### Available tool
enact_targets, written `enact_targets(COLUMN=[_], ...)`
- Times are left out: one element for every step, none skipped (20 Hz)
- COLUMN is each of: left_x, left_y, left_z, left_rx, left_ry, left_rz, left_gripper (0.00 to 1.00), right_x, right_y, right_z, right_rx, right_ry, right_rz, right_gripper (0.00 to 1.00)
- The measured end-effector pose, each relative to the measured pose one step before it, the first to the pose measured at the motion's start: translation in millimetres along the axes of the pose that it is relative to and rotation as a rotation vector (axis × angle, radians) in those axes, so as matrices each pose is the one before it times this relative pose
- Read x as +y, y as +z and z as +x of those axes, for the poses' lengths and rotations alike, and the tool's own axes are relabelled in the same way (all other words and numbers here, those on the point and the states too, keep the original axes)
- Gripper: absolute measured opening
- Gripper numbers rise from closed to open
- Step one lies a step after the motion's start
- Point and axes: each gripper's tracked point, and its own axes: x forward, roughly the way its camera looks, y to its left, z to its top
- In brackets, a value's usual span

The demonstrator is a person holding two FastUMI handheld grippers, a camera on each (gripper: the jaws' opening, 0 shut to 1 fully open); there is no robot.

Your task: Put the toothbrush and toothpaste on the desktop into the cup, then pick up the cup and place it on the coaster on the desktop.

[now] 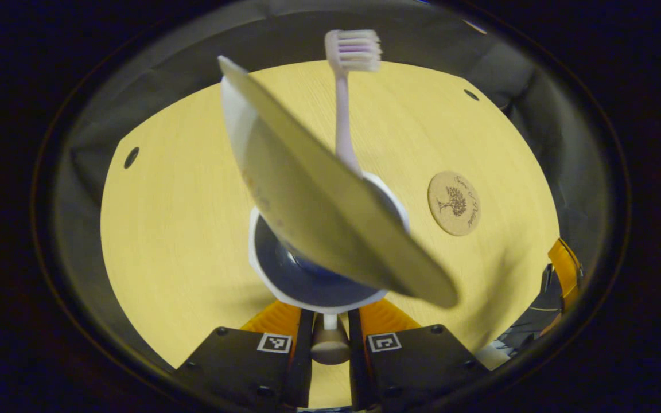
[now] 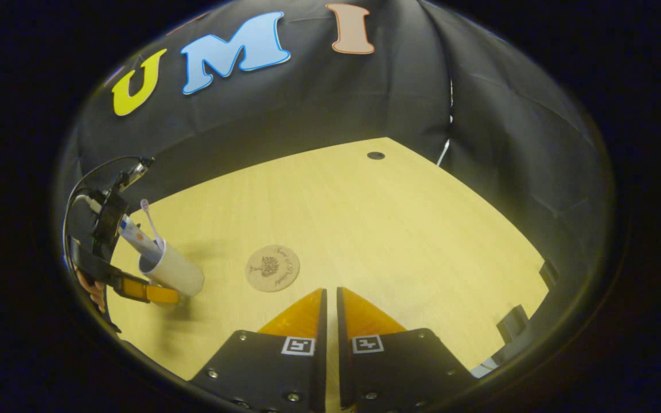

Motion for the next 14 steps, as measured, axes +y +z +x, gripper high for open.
enact_targets(left_x=[0.87,-0.60,0.17,0.46,-0.69,-0.15,-0.89,-3.56,-3.31,-5.03,-4.66,-6.89,-5.10,-6.64], left_y=[0.02,1.19,0.74,0.83,2.21,1.81,2.86,3.09,3.85,4.53,3.88,3.95,3.22,4.00], left_z=[-1.03,0.82,-0.99,-1.21,-2.25,-3.10,-2.85,-3.51,-2.95,-2.04,-1.62,-0.31,0.49,-0.18], left_rx=[0.00004,-0.00148,-0.00234,-0.00371,-0.00576,-0.00579,-0.00661,-0.00726,-0.00796,-0.00650,-0.00424,-0.00253,-0.00131,-0.00099], left_ry=[0.00229,0.00096,0.00203,0.00325,0.00223,0.00249,0.00241,0.00015,-0.00247,-0.00245,-0.00326,-0.00478,-0.00563,-0.00598], left_rz=[0.00039,-0.00399,-0.00213,0.00344,0.01114,0.01300,0.01717,0.01731,0.01428,0.01257,0.01030,0.01036,0.00715,0.00750], left_gripper=[0.34,0.33,0.34,0.34,0.34,0.34,0.34,0.34,0.35,0.34,0.33,0.34,0.34,0.34], right_x=[0.20,0.12,0.03,0.26,-0.24,0.20,0.56,-0.07,0.26,0.41,-0.20,-0.06,-0.42,-0.46], right_y=[-0.55,0.34,-1.00,0.96,-1.02,-0.33,-0.40,0.09,-0.45,0.26,-0.18,0.74,0.00,0.47], right_z=[-0.32,0.06,0.66,-0.02,0.06,0.45,-0.12,0.19,-0.45,0.28,-0.30,0.05,-0.06,-0.76], right_rx=[0.00407,0.00270,0.00219,0.00139,0.00212,0.00192,0.00378,0.00412,0.00296,0.00242,0.00263,0.00080,0.00146,0.00058], right_ry=[0.00082,0.00029,0.00059,0.00093,-0.00005,0.00062,0.00178,0.00147,0.00161,0.00271,0.00202,0.00194,0.00136,0.00008], right_rz=[-0.00156,0.00121,0.00230,0.00237,0.00029,-0.00026,-0.00026,-0.00045,-0.00026,0.00008,0.00023,0.00077,0.00089,0.00185], right_gripper=[0.09,0.09,0.09,0.09,0.09,0.09,0.09,0.09,0.09,0.09,0.09,0.09,0.09,0.09])
